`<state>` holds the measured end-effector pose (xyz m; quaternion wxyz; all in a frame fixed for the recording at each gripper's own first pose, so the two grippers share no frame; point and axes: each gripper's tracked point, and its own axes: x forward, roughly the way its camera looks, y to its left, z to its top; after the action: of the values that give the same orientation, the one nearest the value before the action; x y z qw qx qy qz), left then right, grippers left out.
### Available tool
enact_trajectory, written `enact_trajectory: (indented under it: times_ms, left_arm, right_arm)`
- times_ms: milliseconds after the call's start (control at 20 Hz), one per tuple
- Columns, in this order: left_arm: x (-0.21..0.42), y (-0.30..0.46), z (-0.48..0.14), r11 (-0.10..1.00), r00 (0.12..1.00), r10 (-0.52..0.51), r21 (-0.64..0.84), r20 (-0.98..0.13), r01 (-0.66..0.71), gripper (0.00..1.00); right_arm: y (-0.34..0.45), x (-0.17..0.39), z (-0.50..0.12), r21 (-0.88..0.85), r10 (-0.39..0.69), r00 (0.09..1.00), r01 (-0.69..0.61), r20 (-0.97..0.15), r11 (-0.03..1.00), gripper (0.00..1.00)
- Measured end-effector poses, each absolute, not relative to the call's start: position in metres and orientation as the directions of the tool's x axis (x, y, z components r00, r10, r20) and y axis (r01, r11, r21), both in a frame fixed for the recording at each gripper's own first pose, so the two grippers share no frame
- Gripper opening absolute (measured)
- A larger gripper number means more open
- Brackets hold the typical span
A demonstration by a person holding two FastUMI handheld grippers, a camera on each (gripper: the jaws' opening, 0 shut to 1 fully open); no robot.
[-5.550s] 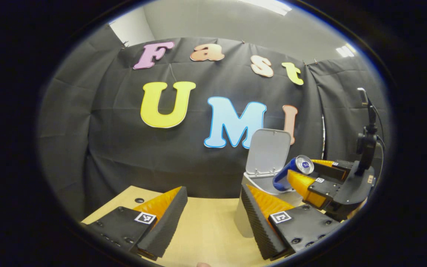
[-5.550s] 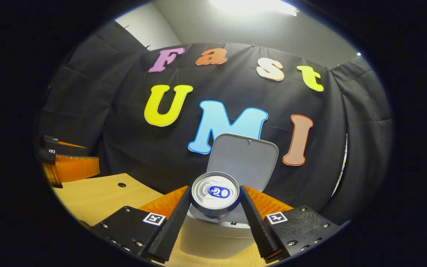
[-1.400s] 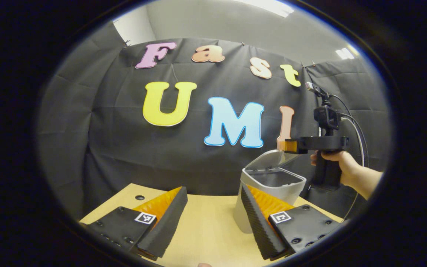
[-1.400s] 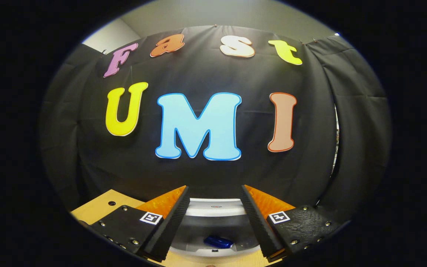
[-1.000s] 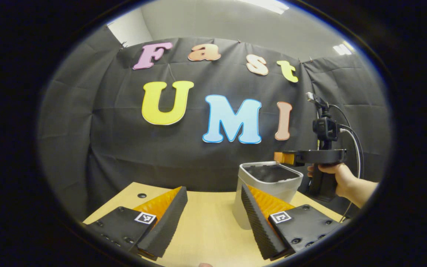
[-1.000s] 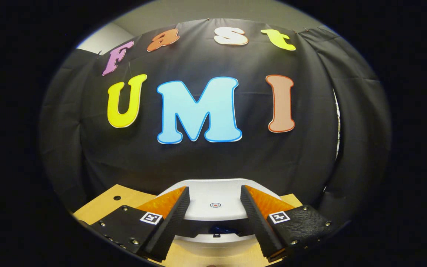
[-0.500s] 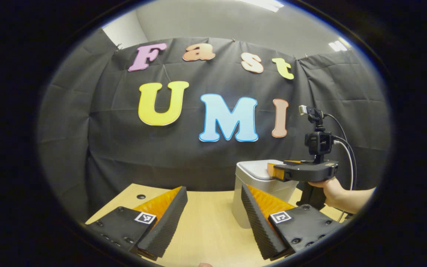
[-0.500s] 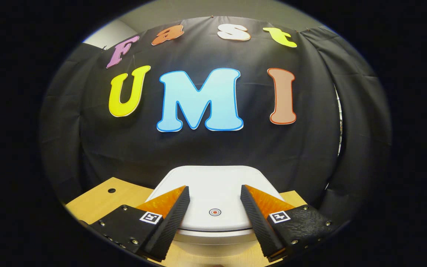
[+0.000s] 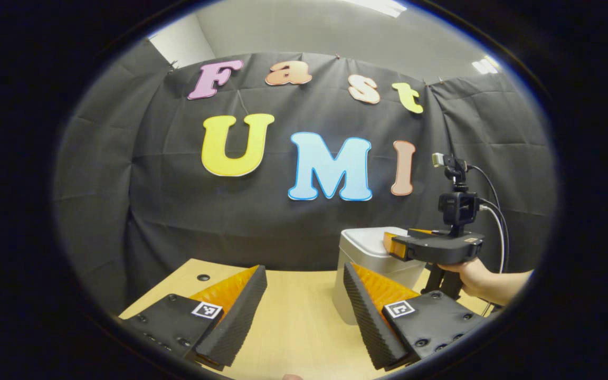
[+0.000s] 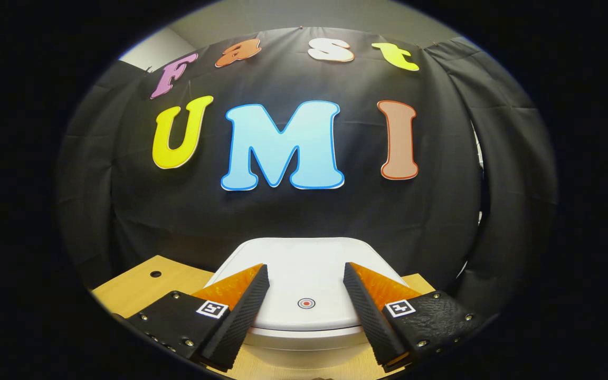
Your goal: Press the lid of the desktop garbage bin to open it, pick up the crumpled paper on the desktop and throw it into the bin, then pick up the pop can on the desktop and drop it into the bin, and finally close the garbage bin lid.
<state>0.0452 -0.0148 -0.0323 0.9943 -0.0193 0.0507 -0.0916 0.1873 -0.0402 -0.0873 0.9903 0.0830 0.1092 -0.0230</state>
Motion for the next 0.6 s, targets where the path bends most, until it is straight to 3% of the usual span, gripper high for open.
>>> enact_trajectory:
  times_ms: [400,600]
  left_arm:
    - [0.044,-0.0125,-0.0268,0.985,0.982,-0.167,-0.048,-0.089,0.163,0.94]
    - [0.0457,-0.0064,-0.0283,0.989,0.984,-0.147,-0.045,-0.099,0.144,0.94]
  right_arm:
    - [-0.0381,0.188,-0.0933,0.14,-0.018,0.975,0.05,-0.221,0.989,0.94]
    - [-0.0379,0.1854,-0.0973,0.17,-0.037,0.987,0.063,-0.156,0.983,0.94]
